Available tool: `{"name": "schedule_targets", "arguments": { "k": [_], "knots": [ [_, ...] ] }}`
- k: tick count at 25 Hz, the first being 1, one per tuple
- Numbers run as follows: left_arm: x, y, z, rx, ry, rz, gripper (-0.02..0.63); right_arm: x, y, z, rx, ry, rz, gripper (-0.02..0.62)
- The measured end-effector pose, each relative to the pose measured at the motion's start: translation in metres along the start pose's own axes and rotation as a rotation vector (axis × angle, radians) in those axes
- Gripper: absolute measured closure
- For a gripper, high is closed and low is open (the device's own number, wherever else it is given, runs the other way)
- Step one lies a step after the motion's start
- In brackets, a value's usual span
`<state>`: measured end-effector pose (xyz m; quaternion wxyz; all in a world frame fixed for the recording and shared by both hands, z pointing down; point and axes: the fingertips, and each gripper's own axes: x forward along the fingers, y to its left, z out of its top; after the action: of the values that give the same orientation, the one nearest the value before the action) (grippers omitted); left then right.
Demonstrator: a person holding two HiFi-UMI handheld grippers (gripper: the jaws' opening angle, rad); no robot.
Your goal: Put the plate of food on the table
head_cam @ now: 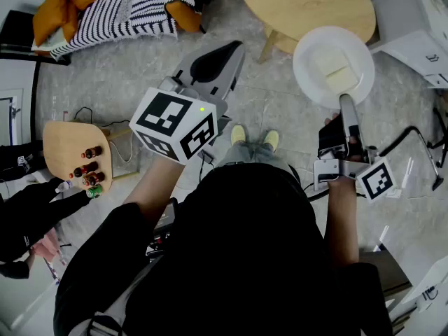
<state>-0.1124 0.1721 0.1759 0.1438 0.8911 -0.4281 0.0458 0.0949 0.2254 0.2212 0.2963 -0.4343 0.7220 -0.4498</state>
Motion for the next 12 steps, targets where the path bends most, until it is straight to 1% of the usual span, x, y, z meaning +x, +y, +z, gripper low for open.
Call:
{"name": "schedule_targets", "arguments": {
  "k": [4,9,12],
  "knots": [
    [0.0016,-0.0021,0.0006,-0.007,0.001,-0.011,0.601,0.0018,0.0031,0.0003,-0.009,0.002,0.004,0.571],
    [0.0039,-0.0038,0.0059,-0.001,-0.007,-0.026,0.601,0.0031,0.0055,0.0021,-0.017,-0.005,0.002,0.571],
    [0.0054,-0.0036,0.0077,0.004,-0.008,-0.029,0.601,0.0055,0.0085,0.0022,-0.023,0.007,0.013,0.571]
  ]
}}
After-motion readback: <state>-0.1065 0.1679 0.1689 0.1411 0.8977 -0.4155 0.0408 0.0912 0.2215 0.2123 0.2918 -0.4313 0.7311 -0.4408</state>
